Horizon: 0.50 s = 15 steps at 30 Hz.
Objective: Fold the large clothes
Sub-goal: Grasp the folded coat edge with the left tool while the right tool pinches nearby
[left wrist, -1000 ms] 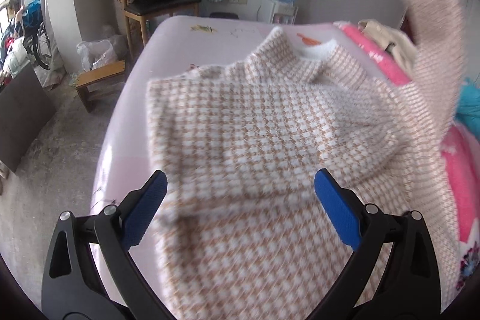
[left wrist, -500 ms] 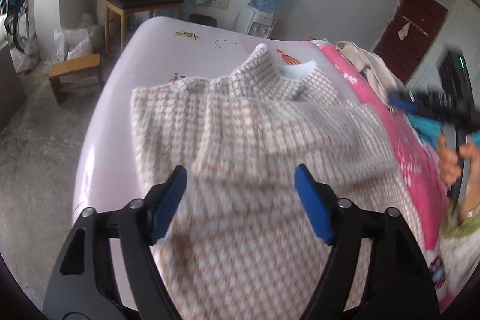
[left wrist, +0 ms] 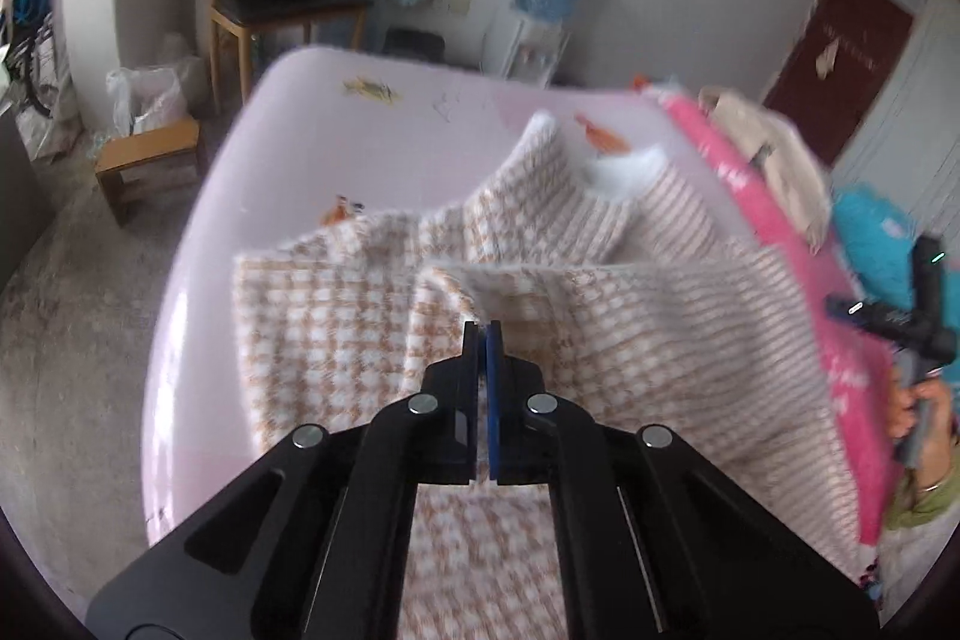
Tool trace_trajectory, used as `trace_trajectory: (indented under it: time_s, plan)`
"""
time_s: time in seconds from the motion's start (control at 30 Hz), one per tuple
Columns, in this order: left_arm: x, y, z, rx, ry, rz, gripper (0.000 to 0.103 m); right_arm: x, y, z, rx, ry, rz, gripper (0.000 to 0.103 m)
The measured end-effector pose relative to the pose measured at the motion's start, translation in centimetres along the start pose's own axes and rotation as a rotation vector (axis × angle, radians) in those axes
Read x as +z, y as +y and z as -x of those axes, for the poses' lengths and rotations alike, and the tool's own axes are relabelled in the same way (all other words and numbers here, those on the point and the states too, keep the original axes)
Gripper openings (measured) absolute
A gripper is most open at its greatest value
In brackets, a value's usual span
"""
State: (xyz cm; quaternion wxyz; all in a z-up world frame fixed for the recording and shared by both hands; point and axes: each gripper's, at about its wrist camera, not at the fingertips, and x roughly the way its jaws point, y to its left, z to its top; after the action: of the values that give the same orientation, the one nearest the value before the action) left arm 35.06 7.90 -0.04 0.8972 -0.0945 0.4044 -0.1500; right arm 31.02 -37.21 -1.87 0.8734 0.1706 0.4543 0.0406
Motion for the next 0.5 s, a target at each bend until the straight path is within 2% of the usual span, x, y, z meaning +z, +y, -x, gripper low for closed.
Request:
trace_trajectory:
  time_s: [0.1, 0.17, 0.37, 0.47, 0.5]
  plan:
    - [-1.4, 1.7, -0.6, 0.049, 0.055, 0.026, 0.001, -0.1, 0.6, -0.9, -0.010, 0.019, 0.031, 0.054]
    - [-2.0, 2.2, -0.8, 0.049, 0.066, 0.043, 0.001, 0.0, 1.2, -1.5, -0.014, 0.018, 0.052, 0.054]
    - [0.3, 1.3, 1.9, 0.048, -0.063, 0.036, 0.001, 0.6, 2.5, -1.3, -0.006, 0.004, 0.083, 0.054]
    - [0.3, 1.6, 0.7, 0.095, -0.006, 0.045, 0.001, 0.5, 2.9, -1.2, -0.022, -0.002, 0.107, 0.054]
    - [-0.5, 1.9, -0.5, 0.130, 0.040, 0.040, 0.001, 0.3, 2.8, -1.5, -0.027, 0.005, 0.112, 0.054]
